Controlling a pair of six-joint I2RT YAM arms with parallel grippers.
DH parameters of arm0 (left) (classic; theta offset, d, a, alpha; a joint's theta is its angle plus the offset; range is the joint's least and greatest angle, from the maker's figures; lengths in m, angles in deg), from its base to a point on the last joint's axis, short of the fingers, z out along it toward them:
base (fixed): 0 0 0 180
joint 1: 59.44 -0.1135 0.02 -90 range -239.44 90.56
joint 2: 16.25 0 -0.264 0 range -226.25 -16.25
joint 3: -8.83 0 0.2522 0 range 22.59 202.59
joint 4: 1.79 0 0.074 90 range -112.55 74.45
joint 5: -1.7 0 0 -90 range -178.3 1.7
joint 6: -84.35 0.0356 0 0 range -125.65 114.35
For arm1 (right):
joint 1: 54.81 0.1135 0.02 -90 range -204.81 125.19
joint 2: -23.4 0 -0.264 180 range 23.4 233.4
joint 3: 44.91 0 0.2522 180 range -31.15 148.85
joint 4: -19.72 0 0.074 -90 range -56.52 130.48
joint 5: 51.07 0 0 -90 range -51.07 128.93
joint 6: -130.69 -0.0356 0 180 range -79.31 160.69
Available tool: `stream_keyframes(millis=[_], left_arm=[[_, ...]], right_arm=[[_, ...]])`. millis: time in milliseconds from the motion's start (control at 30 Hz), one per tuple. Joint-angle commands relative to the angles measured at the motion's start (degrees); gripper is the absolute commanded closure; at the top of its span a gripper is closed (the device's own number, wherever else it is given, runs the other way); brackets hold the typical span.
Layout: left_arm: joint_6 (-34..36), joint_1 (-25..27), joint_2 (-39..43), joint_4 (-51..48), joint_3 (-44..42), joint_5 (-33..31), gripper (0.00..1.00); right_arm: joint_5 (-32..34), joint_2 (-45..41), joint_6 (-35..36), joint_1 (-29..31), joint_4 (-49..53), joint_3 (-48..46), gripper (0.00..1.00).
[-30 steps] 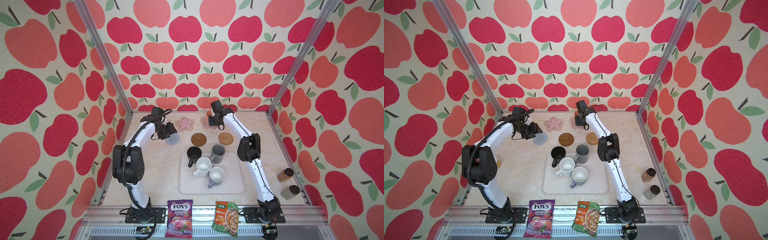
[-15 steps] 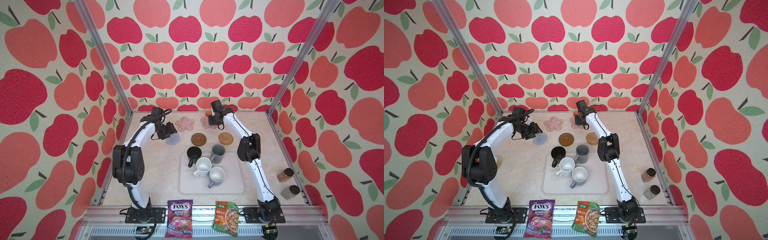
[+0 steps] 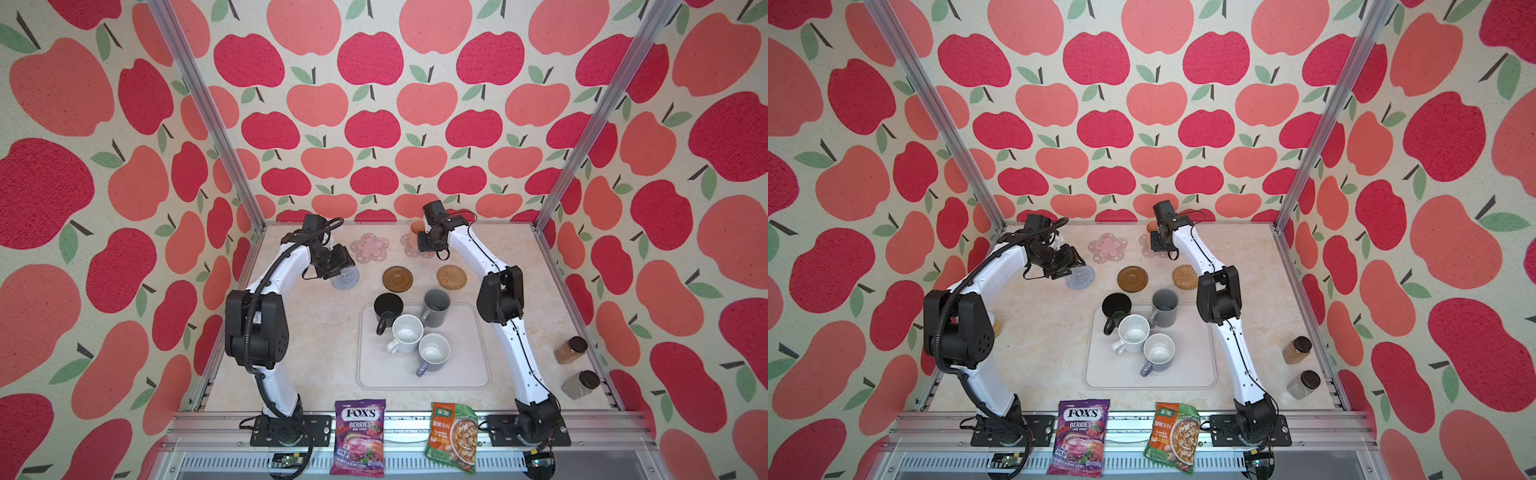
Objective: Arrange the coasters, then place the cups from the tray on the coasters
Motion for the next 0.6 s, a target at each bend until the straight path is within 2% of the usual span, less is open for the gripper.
stream_keyframes(millis=[0,333,567], left_arm=[[-0.8,0.3,0.0,-0.2,1.7,0.4,0.39],[0.7,1.7,3.4,-3.8,2.6,-4.6,0.39],[1.4,3.6,7.2,-6.3,1.9,-8.2,0.38]], right_arm=[[0.2,-6.4,-0.1,0.0,-0.8,-3.4,0.63],[1.4,-21.0,1.5,0.3,-8.2,-19.5,0.61],[3.2,-34.0,2.6,0.4,-14.1,-36.3,0.59]])
